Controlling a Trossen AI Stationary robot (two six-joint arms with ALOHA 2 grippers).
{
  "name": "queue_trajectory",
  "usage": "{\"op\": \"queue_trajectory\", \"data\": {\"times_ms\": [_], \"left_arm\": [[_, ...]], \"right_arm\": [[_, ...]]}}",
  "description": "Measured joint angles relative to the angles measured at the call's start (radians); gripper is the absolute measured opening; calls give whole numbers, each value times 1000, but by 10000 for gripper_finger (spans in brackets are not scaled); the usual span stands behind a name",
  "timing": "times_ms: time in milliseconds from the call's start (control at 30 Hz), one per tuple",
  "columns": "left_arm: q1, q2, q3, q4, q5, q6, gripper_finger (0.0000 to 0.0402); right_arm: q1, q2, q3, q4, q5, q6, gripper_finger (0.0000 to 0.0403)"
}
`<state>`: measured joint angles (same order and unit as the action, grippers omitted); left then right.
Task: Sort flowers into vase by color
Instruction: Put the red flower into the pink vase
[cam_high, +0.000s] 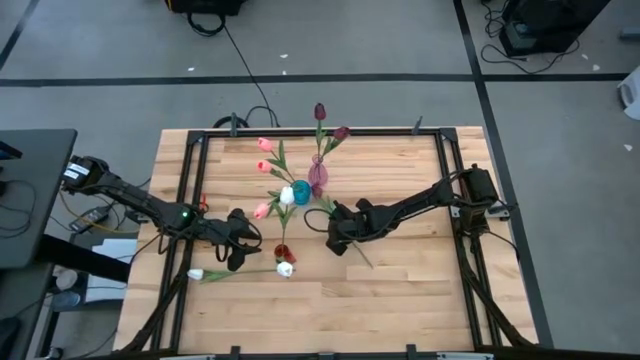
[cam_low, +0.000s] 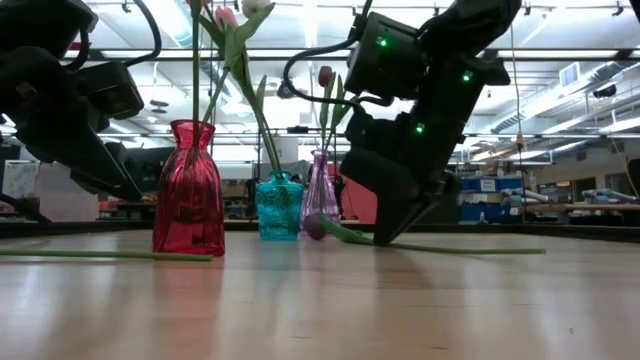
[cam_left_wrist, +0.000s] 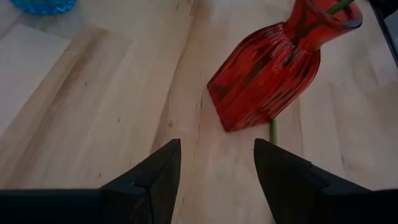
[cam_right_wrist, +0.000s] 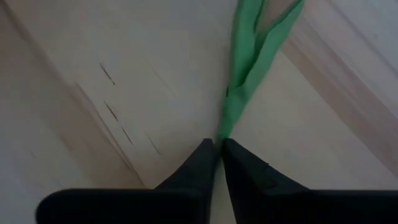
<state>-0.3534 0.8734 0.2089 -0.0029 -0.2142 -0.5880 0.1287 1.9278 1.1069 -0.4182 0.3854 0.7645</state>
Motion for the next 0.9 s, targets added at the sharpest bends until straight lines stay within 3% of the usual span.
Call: {"op": "queue_trajectory", "data": {"times_ms": [267,700,800,900], "left_arm": [[0,0,0,0,22,-5,209],[0,0,0,0,22,-1,209],[0,0,0,0,21,0,209],[0,0,0,0,21,0,209]], "right_arm": [[14,-2,0,-29,-7,-65,33],[25,2,19,-40,8,-114,141],[22,1,13,-36,8,-121,141],[16,-1,-6,-20,-2,-105,116]]}}
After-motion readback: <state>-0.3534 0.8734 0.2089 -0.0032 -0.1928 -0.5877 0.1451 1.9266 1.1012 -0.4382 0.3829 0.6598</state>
